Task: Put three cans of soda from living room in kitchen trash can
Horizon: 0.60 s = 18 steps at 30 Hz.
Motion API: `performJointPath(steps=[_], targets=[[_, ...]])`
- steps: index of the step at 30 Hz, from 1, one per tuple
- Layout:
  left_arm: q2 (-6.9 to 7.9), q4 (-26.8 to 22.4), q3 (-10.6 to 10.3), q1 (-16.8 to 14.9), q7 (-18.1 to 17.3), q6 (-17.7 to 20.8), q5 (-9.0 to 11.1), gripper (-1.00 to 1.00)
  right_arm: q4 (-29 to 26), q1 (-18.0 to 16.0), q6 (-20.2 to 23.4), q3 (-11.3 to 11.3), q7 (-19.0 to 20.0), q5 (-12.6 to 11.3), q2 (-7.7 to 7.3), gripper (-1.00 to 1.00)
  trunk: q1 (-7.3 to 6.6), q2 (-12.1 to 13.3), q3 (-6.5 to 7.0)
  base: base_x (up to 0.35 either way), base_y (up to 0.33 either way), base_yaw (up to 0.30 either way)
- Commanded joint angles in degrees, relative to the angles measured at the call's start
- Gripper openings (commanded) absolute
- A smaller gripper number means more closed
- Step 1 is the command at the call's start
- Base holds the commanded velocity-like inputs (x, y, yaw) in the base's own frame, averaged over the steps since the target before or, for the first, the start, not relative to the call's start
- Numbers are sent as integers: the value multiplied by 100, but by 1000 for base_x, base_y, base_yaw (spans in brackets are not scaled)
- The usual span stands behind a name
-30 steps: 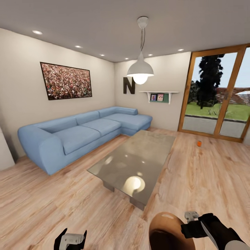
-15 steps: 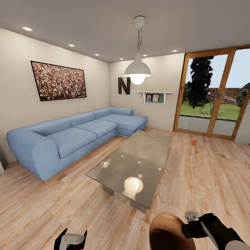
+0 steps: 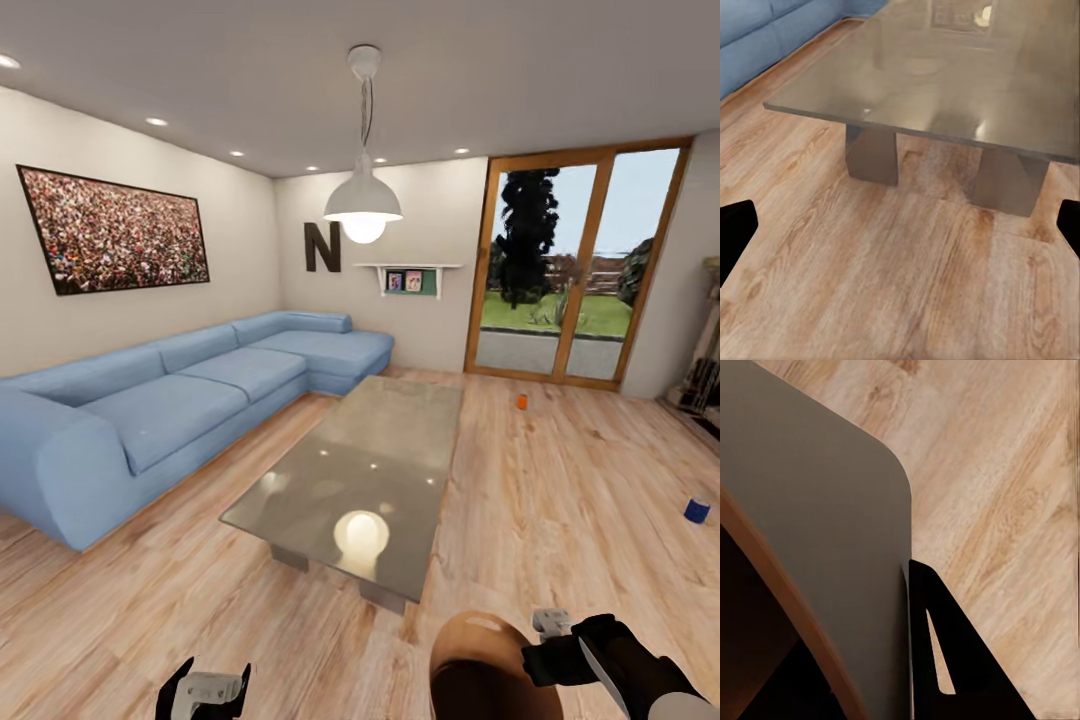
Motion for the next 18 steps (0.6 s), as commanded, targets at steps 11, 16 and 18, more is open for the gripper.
performJointPath(steps=[11,16,18], targets=[[-13,0,-3,1,1,1,-12,100,-3,-2,18,-13,35,-52,0,-100,0,0,0,-162,-211,-249],[-9,0,-3,0,-4,-1,-7,100,-7,-2,18,-8,35,-52,3,-100,0,0,0,-186,-156,-249],[-6,0,-3,0,-22,-1,-5,100,-6,-2,18,-7,35,-52,7,-100,0,0,0,-66,-19,-249]])
